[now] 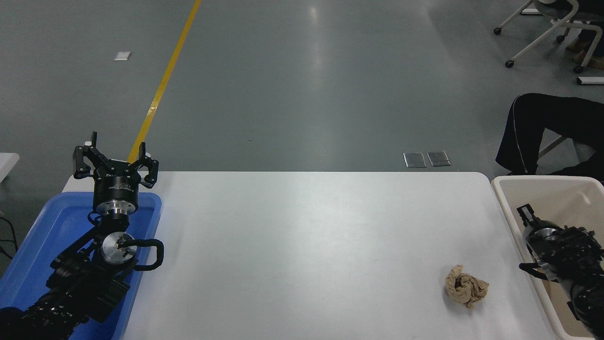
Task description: Pick up paper ball place in dustbin
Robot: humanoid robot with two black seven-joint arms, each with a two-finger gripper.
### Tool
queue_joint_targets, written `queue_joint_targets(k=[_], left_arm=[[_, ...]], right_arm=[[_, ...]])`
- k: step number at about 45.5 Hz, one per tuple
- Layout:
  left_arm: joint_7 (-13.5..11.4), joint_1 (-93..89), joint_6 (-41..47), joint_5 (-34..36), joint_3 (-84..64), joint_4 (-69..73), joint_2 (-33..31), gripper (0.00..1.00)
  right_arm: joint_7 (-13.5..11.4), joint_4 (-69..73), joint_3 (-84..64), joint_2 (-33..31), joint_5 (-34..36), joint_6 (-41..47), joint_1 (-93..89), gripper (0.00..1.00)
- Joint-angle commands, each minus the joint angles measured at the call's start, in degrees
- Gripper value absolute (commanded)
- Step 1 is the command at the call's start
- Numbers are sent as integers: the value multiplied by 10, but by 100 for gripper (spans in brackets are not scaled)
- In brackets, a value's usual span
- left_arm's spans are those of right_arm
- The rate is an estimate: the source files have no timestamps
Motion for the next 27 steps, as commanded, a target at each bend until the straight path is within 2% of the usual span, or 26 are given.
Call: queue_joint_targets(k=[1,4,15,20,24,27], left_arm=[[1,0,-3,1,0,-1,-1,99],[1,0,-3,1,0,-1,-1,99],[1,0,-4,1,0,-1,0,99],[1,0,-4,1,0,-1,0,99],[1,0,-4,1,0,-1,0,99],[1,0,-4,1,0,-1,0,99]], right_arm=[[-1,110,-32,-50,-6,3,70,72],[-2,144,-63,-62,-5,4,93,76],[-1,350,-219,-133,2,7,238,79],[-1,413,-305,-136,4,7,316,86],[-1,455,-368,-133,4,8,371,99],[-1,499,-421,-131,5,8,419,100]])
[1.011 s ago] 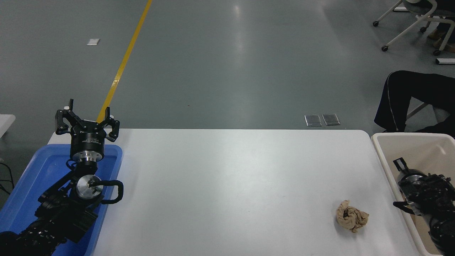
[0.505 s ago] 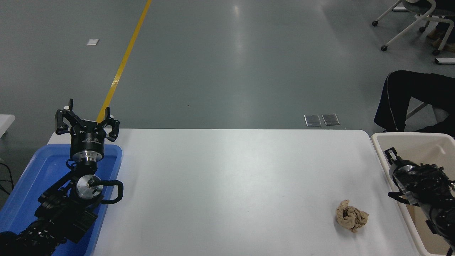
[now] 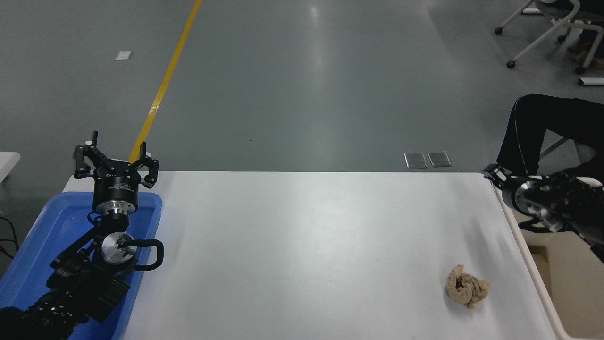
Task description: Pick up paper ball place in dustbin
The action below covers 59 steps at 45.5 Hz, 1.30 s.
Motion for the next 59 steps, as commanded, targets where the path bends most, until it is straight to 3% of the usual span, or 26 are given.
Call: queue_joint_targets(k=[1,8,26,37,41,59], left_arm=[[0,0,0,0,0,0,0,99],[0,1,0,0,0,0,0,99],[0,2,1,-1,0,0,0,99],[-1,2,1,-1,0,0,0,99],[0,1,0,0,0,0,0,99],[0,2,0,-1,0,0,0,99]], right_arm=[[1,162,-184,-11,3,3,170,100],[5,273,-285,30,3,48,305,100],[7,376,-285,148,4,233,513,100],[10,375,-274,145,4,325,581,100],[10,370,-262,117,-2,365,598,100],[9,439,-257,57,-4,418,654,100]])
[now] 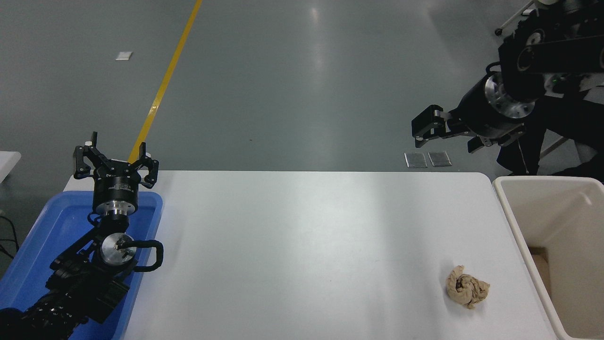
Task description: Pick up paper ball place in dustbin
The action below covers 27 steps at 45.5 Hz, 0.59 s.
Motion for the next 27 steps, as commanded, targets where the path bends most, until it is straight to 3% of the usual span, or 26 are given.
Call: queue_joint_targets(k=[1,27], left_arm=[[-1,0,0,0,0,0,0,99],[0,0,0,0,0,0,0,99]], right_arm=[[-1,47,3,-24,-2,33,39,100],[-6,83,-2,-74,-9,15,9,100]])
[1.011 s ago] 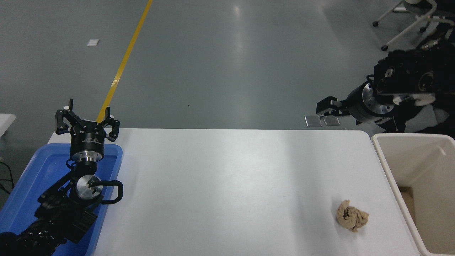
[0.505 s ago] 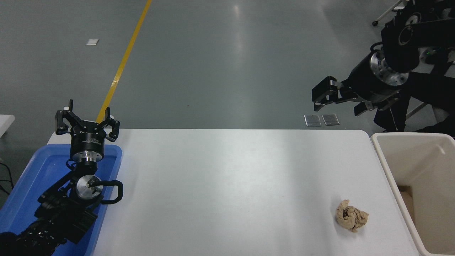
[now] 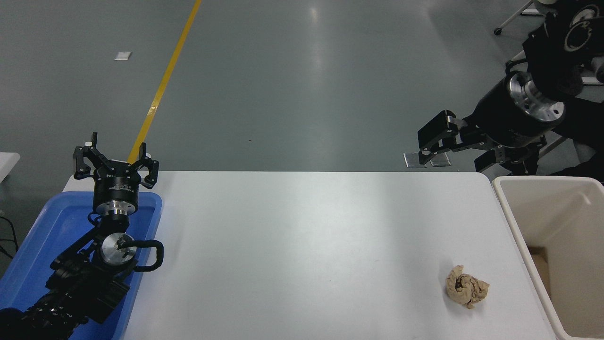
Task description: Pick up paper ball place in dustbin
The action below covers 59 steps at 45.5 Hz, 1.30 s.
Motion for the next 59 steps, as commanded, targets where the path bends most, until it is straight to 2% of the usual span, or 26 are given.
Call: queue_joint_targets(k=[1,26,37,47,59], left_arm=[[0,-1,0,0,0,0,0,99],[0,-1,0,1,0,0,0,99],[0,-1,0,1,0,0,0,99],[0,-1,0,1,0,0,0,99],[0,-1,0,1,0,0,0,99]], right_arm=[[-2,7,-4,-29,-6,-13,-43,100],[-1,6,2,-25,-15,-219,-311,99],[-1,-5,27,9,-20,-345,-451,99],[-1,-56,43,34,-55,-411,-547,98],[-1,-149,58,39,-50,-429,-604,98]])
